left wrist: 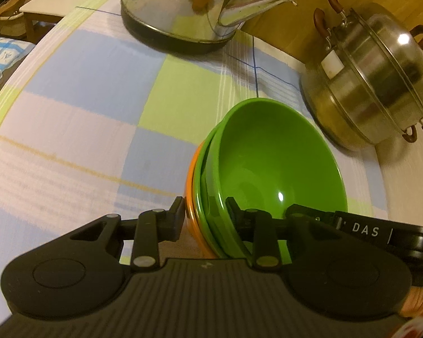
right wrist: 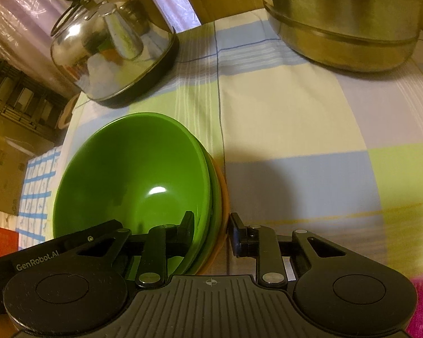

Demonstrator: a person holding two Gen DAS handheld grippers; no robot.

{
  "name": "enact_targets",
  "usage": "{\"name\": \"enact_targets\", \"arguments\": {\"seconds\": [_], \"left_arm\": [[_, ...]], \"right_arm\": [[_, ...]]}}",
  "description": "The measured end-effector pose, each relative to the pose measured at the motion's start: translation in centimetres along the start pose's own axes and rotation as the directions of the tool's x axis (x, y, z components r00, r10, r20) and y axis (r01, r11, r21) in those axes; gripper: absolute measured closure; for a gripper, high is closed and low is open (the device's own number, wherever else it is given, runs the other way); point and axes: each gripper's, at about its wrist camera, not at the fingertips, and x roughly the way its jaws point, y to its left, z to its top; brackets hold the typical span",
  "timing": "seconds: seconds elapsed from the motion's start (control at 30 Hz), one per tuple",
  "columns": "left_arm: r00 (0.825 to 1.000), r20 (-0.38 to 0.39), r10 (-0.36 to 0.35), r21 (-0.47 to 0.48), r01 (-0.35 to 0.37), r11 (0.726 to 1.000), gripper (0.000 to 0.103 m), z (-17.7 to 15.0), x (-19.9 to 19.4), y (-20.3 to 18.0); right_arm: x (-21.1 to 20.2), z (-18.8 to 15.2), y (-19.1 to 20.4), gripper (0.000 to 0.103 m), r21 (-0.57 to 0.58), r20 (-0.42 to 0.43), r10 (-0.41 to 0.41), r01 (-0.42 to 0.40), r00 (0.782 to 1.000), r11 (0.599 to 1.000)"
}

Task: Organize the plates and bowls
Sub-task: 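Lift the bowl stack with both grippers and lower it onto the pink plates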

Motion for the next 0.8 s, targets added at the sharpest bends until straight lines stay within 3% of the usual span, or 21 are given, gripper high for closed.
{"name": "enact_targets", "arguments": {"seconds": [0.43, 0.8], "left_arm": [[1.000, 0.024, -0.018, -0.023, 0.018, 1.000, 0.076, -6.2, -7.0, 0.3], [0.999, 0.042, -0.032, 0.025, 0.031, 0.999, 0.076, -13.5, -13.2, -0.8]], "right_arm": [[-5.4, -6.7, 2.0, 0.077, -0.010, 0.025, 0.003, -0.003, 1.000, 1.000], [-11.7, -15.2, 2.5, 0.077, 0.017, 0.082, 0.011, -0.013, 0.997, 1.000]]}}
